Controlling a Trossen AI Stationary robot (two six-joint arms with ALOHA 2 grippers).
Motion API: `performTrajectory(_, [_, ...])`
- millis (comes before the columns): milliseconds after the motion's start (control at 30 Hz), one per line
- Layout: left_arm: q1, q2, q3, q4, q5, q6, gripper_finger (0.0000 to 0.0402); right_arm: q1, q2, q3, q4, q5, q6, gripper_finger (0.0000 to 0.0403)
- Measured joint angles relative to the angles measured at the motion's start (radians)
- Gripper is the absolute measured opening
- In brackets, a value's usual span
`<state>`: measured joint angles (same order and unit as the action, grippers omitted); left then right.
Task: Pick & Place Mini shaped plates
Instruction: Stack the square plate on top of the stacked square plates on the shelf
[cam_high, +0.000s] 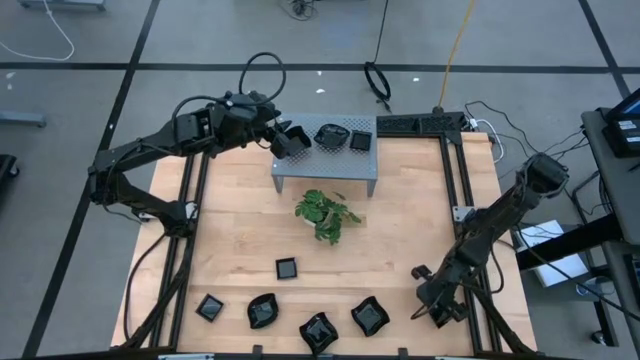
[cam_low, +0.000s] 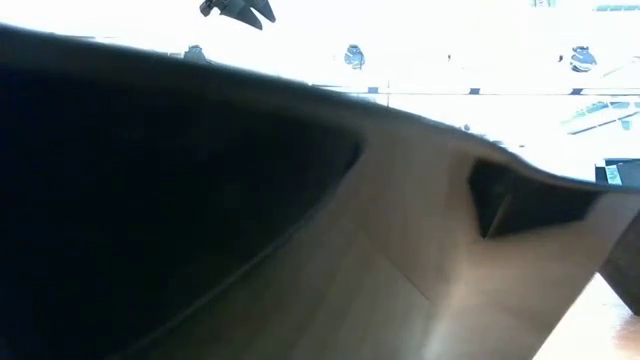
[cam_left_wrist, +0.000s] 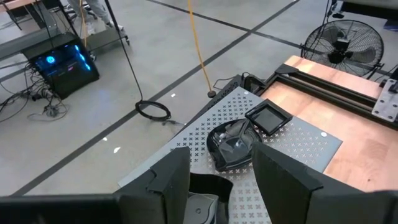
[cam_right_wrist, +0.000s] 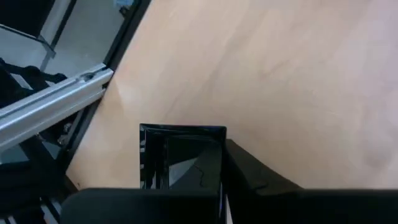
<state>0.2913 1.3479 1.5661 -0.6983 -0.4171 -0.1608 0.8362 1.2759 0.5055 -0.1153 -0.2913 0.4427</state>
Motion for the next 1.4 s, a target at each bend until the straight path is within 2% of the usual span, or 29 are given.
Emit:
performTrajectory(133, [0.000, 0.000, 0.000, 0.000, 0.000, 0.000, 0.0177, -0.065, -0.073, 0.000, -0.154, 0.012, -0.047, 0.0001])
performTrajectory(300, [0.000, 0.000, 0.000, 0.000, 0.000, 0.000, 0.0177, -0.182, -0.170, -0.001, -0.327, 0.149, -0.072, 0.0001])
performTrajectory(533, [0.000, 0.000, 0.000, 0.000, 0.000, 0.000, 0.0177, -0.362, -0.261, -0.001, -0.338, 0.325, -0.084, 0.0000])
performTrajectory(667, [0.000, 0.000, 0.000, 0.000, 0.000, 0.000, 0.0177, -0.464, -0.304, -0.001, -0.333, 0.454, 0.004, 0.0000])
performTrajectory(800, [0.000, 0.000, 0.000, 0.000, 0.000, 0.000, 0.0177, -0.565, -0.348, -0.001, -0.264, 0.581, 0.059, 0.0000])
performTrajectory(867, [0.000, 0.000, 0.000, 0.000, 0.000, 0.000, 0.0177, -0.621, -0.368, -0.001, -0.192, 0.607, 0.092, 0.0000])
performTrajectory(1133, [0.000, 0.000, 0.000, 0.000, 0.000, 0.000, 0.0177, -0.817, -0.400, 0.001, 0.137, 0.601, 0.174, 0.0000])
performTrajectory(1267, [0.000, 0.000, 0.000, 0.001, 0.000, 0.000, 0.0177, -0.893, -0.399, 0.027, 0.166, 0.578, 0.231, 0.0000])
performTrajectory(1400, [0.000, 0.000, 0.000, 0.023, 0.000, 0.000, 0.0177, -0.967, -0.398, 0.084, 0.167, 0.592, 0.215, 0.0000])
